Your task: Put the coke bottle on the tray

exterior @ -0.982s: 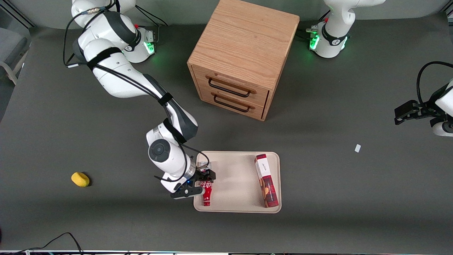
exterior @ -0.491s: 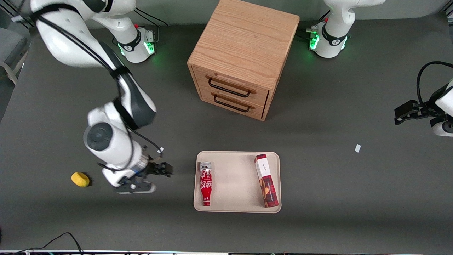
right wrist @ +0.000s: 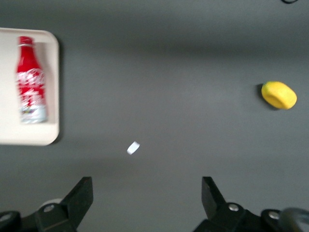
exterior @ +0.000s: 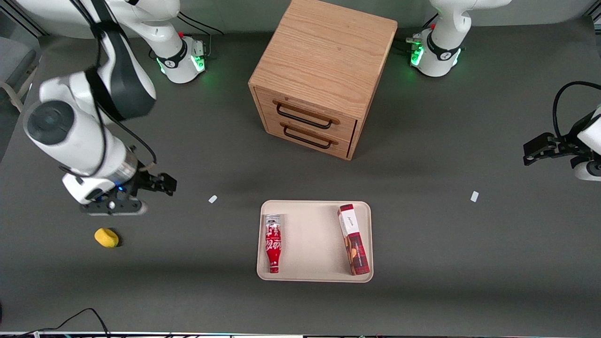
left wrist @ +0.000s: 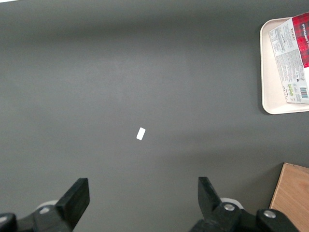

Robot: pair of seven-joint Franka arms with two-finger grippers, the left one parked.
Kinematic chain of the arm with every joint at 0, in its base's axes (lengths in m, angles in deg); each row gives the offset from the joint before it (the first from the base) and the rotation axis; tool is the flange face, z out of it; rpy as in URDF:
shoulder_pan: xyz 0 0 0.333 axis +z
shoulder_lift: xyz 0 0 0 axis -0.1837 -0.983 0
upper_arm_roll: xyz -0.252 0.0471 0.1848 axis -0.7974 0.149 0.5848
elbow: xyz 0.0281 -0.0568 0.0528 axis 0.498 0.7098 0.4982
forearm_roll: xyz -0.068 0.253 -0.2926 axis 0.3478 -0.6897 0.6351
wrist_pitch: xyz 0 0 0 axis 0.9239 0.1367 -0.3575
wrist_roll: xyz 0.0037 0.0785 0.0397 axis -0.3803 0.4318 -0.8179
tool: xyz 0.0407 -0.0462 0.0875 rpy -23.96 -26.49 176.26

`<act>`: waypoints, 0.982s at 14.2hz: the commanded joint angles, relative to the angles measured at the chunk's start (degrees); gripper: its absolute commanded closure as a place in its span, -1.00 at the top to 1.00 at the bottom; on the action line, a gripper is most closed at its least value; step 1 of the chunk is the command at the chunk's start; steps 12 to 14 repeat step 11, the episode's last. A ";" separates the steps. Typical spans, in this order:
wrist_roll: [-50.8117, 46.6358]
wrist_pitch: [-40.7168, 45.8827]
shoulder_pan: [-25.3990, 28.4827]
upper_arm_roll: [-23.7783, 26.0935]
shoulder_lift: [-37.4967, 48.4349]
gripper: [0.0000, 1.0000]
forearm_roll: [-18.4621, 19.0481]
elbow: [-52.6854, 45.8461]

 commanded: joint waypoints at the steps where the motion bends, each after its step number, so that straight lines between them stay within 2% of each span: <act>1: 5.15 -2.49 -1.29 -4.22 11.81 1.00 -8.07 10.50; 4: 6.64 -1.26 -1.29 -6.60 17.36 1.00 -8.88 13.24; 7: 8.40 1.55 -1.29 -8.63 18.16 1.00 -10.55 12.81; 14: 8.22 3.92 -1.29 -9.07 17.64 1.00 -10.55 10.88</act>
